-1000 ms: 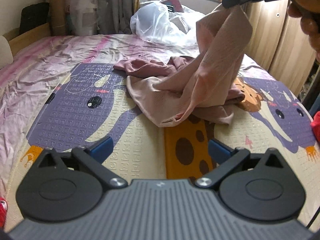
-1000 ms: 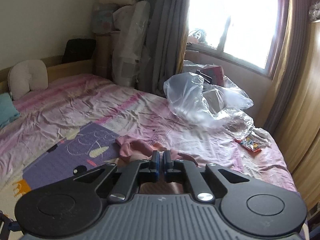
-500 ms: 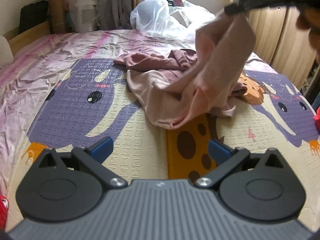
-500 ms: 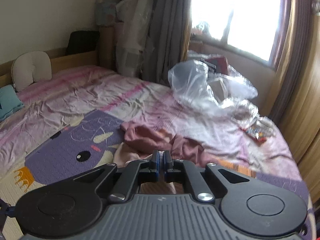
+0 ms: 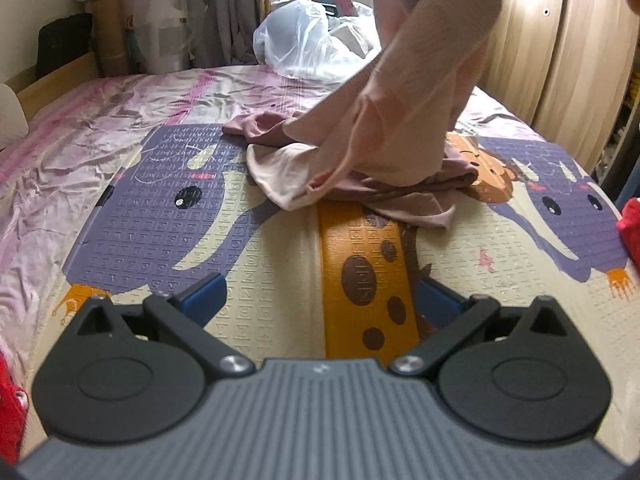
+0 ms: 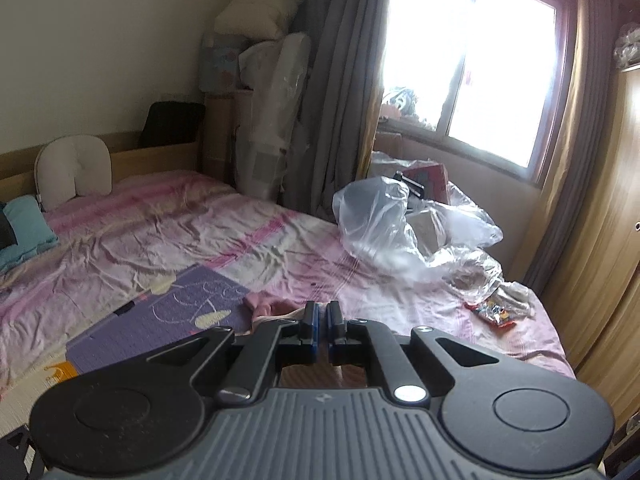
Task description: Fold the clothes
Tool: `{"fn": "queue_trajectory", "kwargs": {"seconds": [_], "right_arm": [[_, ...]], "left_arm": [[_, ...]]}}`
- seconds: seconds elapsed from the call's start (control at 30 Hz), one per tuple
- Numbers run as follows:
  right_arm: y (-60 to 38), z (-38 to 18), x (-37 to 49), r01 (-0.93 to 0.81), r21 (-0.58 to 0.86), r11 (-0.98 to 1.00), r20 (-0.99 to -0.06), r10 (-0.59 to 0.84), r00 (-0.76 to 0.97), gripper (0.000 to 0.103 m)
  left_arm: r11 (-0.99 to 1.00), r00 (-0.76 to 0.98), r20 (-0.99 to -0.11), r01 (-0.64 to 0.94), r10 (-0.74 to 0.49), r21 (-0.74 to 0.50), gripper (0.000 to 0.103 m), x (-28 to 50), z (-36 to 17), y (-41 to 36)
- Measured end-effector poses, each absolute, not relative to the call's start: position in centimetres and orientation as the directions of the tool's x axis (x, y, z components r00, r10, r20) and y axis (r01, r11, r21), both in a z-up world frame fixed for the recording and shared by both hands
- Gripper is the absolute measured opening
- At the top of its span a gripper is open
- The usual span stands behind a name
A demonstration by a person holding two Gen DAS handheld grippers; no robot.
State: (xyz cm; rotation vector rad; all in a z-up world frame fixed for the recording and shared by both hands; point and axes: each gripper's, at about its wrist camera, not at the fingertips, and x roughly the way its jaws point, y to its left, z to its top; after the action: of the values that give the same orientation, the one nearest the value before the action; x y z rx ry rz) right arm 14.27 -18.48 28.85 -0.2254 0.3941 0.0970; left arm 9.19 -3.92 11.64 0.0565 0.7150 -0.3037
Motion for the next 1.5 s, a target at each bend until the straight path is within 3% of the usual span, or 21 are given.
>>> {"fn": "queue_trajectory", "kwargs": {"seconds": [0.4,0.73,0.93,1.13,1.2,1.5], "right_arm": [[-17.4,31.0,11.3,-0.178,-0.206,0.962,-0.391,0.086,0.917,0.003],[-16.8,32.9,7.8,-0.202,-0.192,0.960,-0.366,0.121,0.923,0.000],[-16.2,25.8,9.0,-0.261,-0.209,0.942,-0.555,0.106,0.825,0.002],[-16.2,16.2,11.0,-0.306,-0.091,0.948,-0.712,0.153,0.686,0.024],[-16.3,13.4,11.9,-0.292,-0.062,0.954,-0.744,0.151,0.651,0.044],[-15.8,3.9,17.1,-0.197,0.106,0.975,-0.823,0.197,0.532,0.063]], "left_arm": [[0.948,0.765,-0.585,0.317,-0.270,-0.023,0.103,5.8,15.8,-5.1],[0.959,0.780,-0.580,0.283,-0.235,-0.007,0.103,5.4,17.7,-4.7],[0.971,0.725,-0.666,0.239,-0.173,0.007,0.103,6.5,14.3,-3.2],[0.982,0.692,-0.714,0.187,-0.109,0.032,0.103,8.1,10.3,-1.3],[0.983,0.675,-0.729,0.185,-0.119,0.011,0.103,8.9,9.0,-0.9],[0.979,0.652,-0.752,0.198,-0.101,0.040,0.103,11.3,4.6,-0.1]]}}
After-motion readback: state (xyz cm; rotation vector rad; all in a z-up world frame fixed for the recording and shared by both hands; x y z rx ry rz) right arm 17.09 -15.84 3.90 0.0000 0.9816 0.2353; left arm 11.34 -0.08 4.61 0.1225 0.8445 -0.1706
